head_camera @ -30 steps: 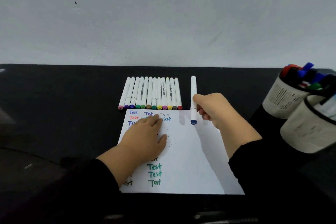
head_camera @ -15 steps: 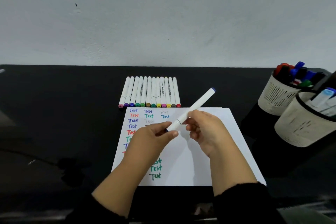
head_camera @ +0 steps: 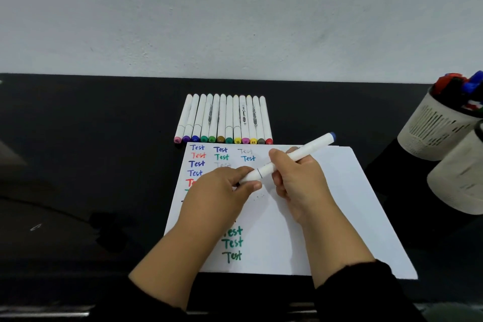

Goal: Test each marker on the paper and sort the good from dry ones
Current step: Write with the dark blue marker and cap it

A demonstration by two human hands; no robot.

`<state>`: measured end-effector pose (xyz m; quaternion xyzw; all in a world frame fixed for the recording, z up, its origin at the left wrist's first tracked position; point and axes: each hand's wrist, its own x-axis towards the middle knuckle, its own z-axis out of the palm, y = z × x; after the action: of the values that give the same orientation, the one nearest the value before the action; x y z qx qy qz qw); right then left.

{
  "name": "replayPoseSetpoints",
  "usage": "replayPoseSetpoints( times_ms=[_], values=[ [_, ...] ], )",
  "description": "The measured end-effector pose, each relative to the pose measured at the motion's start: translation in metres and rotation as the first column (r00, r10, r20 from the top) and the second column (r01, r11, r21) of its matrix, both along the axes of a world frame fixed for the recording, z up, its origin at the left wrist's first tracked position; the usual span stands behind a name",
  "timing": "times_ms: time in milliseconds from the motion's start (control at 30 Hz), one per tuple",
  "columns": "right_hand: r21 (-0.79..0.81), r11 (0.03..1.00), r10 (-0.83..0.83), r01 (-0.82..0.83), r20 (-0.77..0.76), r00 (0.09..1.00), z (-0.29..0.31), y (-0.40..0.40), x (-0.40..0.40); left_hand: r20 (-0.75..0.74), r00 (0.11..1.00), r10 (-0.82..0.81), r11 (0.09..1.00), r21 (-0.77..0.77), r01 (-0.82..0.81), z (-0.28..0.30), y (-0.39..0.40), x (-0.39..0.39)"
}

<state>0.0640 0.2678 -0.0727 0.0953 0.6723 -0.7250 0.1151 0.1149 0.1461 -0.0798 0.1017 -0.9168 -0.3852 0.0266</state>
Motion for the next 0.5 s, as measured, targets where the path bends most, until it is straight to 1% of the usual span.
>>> replayPoseSetpoints(
  times_ms=[100, 233, 333, 367, 400, 467, 500],
  values=[
    [0.054, 0.998, -0.010, 0.012, -0.042, 0.999, -0.002, 0.000, -0.002, 0.047, 0.999, -0.015, 0.998, 0.056, 0.012, 0.000, 0.000, -0.001],
    [0.029, 0.999, -0.014, 0.016, -0.070, 0.997, -0.001, 0.001, -0.002, 0.113, 0.993, -0.028, 0.990, 0.137, 0.012, 0.007, -0.002, -0.001],
    [0.021, 0.999, -0.028, 0.030, -0.062, 0.998, 0.001, -0.001, 0.000, 0.112, 0.993, -0.028, 0.983, 0.184, 0.007, 0.011, -0.004, 0.001],
    [0.023, 0.999, -0.042, 0.043, -0.048, 0.998, 0.002, -0.002, 0.001, 0.091, 0.996, -0.021, 0.986, 0.167, 0.006, 0.011, -0.003, 0.002],
    [0.021, 0.998, -0.060, 0.061, -0.033, 0.998, 0.003, -0.003, 0.001, 0.060, 0.998, -0.020, 0.994, 0.111, 0.013, 0.011, -0.001, 0.003],
    [0.005, 0.996, -0.092, 0.092, -0.010, 0.996, 0.004, -0.004, 0.002, -0.005, 0.999, -0.050, 0.997, -0.064, 0.050, 0.010, 0.002, 0.004],
    [0.001, 0.995, -0.101, 0.101, -0.012, 0.995, 0.004, -0.005, 0.002, -0.027, 0.997, -0.068, 0.993, -0.102, 0.065, 0.010, 0.003, 0.005]
  ],
)
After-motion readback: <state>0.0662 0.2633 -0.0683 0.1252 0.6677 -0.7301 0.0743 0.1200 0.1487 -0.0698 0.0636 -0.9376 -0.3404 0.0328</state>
